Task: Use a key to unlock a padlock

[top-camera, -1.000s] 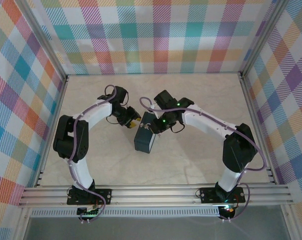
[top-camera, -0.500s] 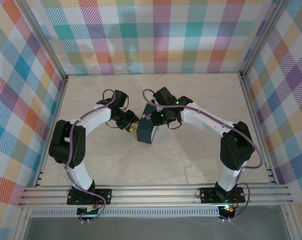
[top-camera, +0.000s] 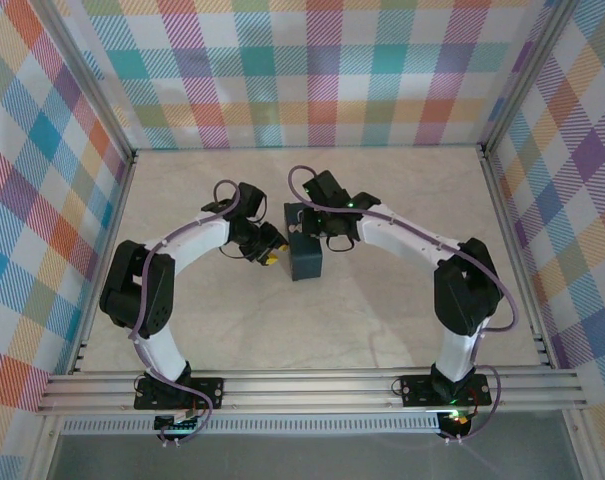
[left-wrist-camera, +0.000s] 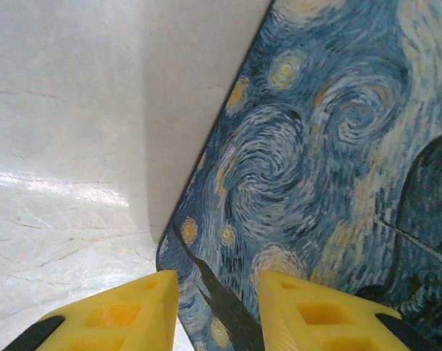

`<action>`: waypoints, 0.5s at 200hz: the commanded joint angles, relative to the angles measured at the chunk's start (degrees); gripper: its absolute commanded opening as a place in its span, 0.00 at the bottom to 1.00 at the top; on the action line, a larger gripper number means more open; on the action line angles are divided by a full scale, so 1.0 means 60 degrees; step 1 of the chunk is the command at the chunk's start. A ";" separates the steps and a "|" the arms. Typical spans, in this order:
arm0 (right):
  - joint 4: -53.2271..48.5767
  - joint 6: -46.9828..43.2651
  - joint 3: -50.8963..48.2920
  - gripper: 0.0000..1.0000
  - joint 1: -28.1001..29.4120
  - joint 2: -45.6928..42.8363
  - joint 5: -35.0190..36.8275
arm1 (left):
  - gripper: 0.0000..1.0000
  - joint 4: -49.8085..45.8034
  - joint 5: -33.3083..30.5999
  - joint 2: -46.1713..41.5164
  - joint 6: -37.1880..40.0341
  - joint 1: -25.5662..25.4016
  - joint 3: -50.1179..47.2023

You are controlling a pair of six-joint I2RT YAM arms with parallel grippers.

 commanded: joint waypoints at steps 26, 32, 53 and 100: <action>0.0313 -0.0034 0.0257 0.26 -0.0362 0.0058 -0.0037 | 0.34 -0.0138 -0.0056 -0.0032 -0.0066 0.0043 0.0057; 0.0379 -0.0108 0.0156 0.26 -0.0499 -0.0118 -0.0212 | 0.35 -0.0183 -0.0092 -0.0052 -0.0026 0.0101 0.0109; 0.0387 -0.0493 -0.0146 0.27 -0.0998 -0.0696 -0.0795 | 0.35 -0.0394 -0.0169 -0.0045 0.0200 0.0298 0.0434; 0.0787 -0.0849 -0.2056 0.32 -0.2431 -0.1748 -0.2020 | 0.37 -0.0923 -0.0257 0.0136 0.0793 0.0658 0.1301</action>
